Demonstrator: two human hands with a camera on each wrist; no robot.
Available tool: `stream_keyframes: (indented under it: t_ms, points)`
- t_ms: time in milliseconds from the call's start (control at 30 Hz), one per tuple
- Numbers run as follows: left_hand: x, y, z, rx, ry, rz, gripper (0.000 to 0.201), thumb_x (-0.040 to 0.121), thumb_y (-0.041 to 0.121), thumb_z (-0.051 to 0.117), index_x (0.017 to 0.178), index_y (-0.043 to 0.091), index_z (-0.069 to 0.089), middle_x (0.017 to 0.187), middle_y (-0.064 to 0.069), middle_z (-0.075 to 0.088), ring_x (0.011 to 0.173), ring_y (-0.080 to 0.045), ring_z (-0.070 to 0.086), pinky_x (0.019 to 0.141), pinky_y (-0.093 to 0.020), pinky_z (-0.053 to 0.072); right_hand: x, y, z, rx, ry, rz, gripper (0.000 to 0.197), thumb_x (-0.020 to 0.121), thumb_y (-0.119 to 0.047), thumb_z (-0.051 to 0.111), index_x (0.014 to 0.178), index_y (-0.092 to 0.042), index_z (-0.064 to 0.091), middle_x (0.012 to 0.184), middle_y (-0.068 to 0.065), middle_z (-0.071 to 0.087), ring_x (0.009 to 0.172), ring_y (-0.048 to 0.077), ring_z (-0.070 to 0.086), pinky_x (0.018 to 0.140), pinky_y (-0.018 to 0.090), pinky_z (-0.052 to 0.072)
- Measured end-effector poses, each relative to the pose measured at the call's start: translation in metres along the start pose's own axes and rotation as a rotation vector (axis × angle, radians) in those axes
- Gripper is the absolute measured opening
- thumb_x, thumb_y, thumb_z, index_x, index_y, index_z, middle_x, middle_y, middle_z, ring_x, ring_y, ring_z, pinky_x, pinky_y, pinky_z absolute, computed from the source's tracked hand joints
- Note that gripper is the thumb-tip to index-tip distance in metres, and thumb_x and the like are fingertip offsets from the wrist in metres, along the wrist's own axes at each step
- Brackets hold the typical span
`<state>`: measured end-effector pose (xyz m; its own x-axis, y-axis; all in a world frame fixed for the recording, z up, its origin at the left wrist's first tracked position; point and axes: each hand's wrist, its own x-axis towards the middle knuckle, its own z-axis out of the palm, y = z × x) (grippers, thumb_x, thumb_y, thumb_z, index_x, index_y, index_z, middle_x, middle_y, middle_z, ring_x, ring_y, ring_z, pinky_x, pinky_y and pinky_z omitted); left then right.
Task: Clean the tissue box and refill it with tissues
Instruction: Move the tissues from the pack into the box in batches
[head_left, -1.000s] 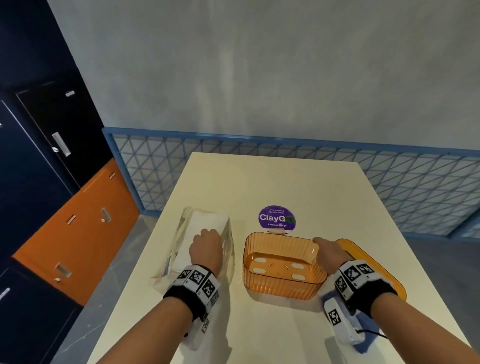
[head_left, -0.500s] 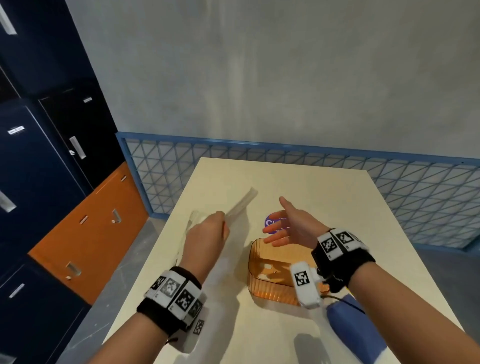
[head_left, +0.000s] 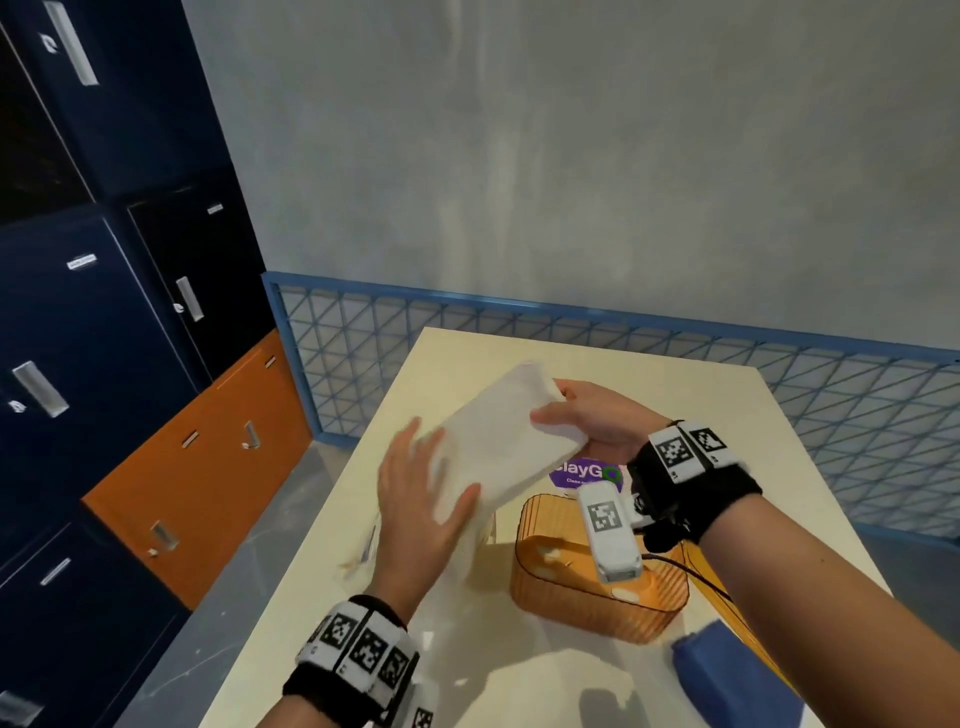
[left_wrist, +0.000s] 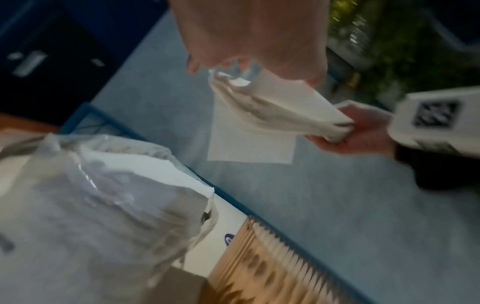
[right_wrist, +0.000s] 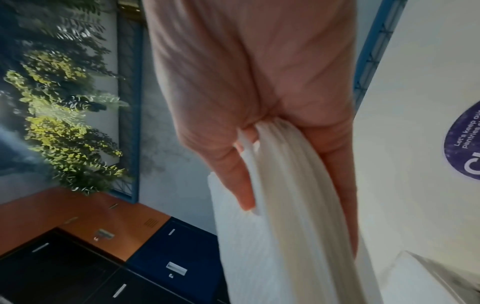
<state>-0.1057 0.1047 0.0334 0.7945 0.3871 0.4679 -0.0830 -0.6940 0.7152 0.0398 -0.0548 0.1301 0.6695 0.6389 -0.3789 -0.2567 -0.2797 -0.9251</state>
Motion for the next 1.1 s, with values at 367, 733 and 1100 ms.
stream_keyframes:
  t_ms: [367,733,1100]
  points:
    - [0.038,-0.012,-0.018,-0.829,-0.242,-0.584,0.051,0.074,0.033,0.073,0.121,0.017,0.058,0.116,-0.008,0.068,0.111,-0.029,0.061,0.096,-0.043,0.050,-0.007,0.031,0.007,0.021,0.047,-0.183,0.028,0.091,-0.010,0.054,0.118,-0.017,0.052,0.117,0.008,0.057,0.110,0.027,0.054,0.097,0.044,0.049]
    - [0.041,-0.033,-0.034,-0.606,-0.329,-0.424,0.032,0.083,0.027,0.064,0.114,0.026,0.058,0.113,0.000,0.066,0.103,-0.015,0.061,0.087,-0.027,0.050,0.034,0.061,0.020,-0.024,0.103,-0.166,0.100,0.074,0.009,0.070,0.146,-0.028,0.012,0.138,0.004,0.038,0.125,0.026,0.044,0.109,0.046,0.039]
    - [0.018,-0.069,-0.024,-0.507,-0.234,-0.545,0.051,0.072,0.031,0.074,0.113,0.020,0.045,0.108,-0.004,0.056,0.095,-0.015,0.058,0.072,-0.022,0.052,0.057,0.085,0.043,-0.292,0.109,-0.137,0.051,0.081,0.008,0.059,0.119,-0.019,0.038,0.109,0.005,0.047,0.100,0.019,0.052,0.085,0.028,0.050]
